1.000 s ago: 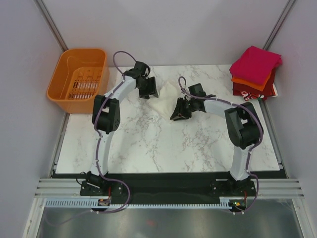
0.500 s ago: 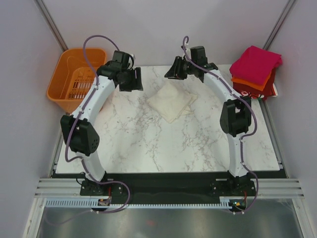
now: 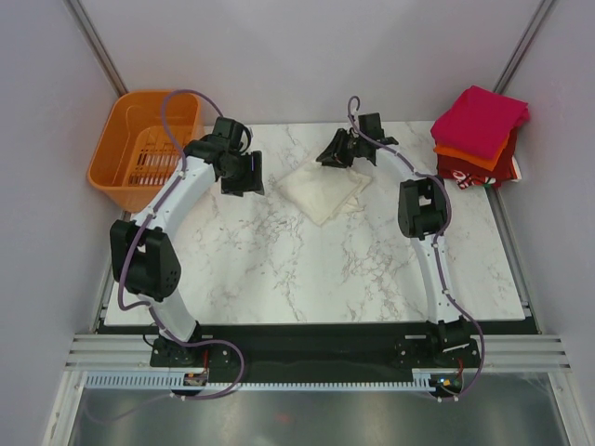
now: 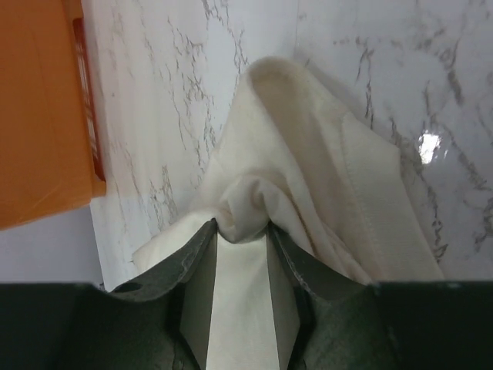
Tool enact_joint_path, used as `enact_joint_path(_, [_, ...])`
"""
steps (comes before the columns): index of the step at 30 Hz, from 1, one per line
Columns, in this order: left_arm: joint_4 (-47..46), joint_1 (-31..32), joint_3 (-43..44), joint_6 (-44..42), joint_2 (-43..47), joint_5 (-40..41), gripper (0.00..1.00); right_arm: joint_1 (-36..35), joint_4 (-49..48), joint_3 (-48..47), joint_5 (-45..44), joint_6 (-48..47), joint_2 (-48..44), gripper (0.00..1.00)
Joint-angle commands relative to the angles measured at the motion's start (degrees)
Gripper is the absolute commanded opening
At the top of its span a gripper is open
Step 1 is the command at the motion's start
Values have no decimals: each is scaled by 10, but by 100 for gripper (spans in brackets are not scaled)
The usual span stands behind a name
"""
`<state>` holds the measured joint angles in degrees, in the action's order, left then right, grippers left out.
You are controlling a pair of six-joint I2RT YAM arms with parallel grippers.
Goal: Fold and stack the t-shirts
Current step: Fold the tshirt, then neatly place the folded tshirt to the corner
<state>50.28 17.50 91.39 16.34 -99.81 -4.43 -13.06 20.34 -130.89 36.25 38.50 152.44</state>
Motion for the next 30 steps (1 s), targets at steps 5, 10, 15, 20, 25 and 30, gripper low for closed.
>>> enact_joint_path(5, [-28,1,-16,4,-2,-11,67,6,-37,-77,11,-4,1,60])
enact_joint_path(10, [-33,1,-20,9,8,-11,67,4,-38,-47,7,-42,-134,79])
enact_joint_path(15, [-35,2,-27,10,22,-13,66,8,-36,184,-100,-60,-347,81])
enact_joint_path(20, [-40,2,-35,11,39,-18,66,16,-21,421,-193,-42,-466,81])
enact_joint_path(25, [-44,1,-39,13,49,-31,66,16,-22,535,-196,-43,-493,81])
enact_joint_path(30, [-46,1,-47,13,55,-33,66,16,-35,581,-195,-33,-486,86])
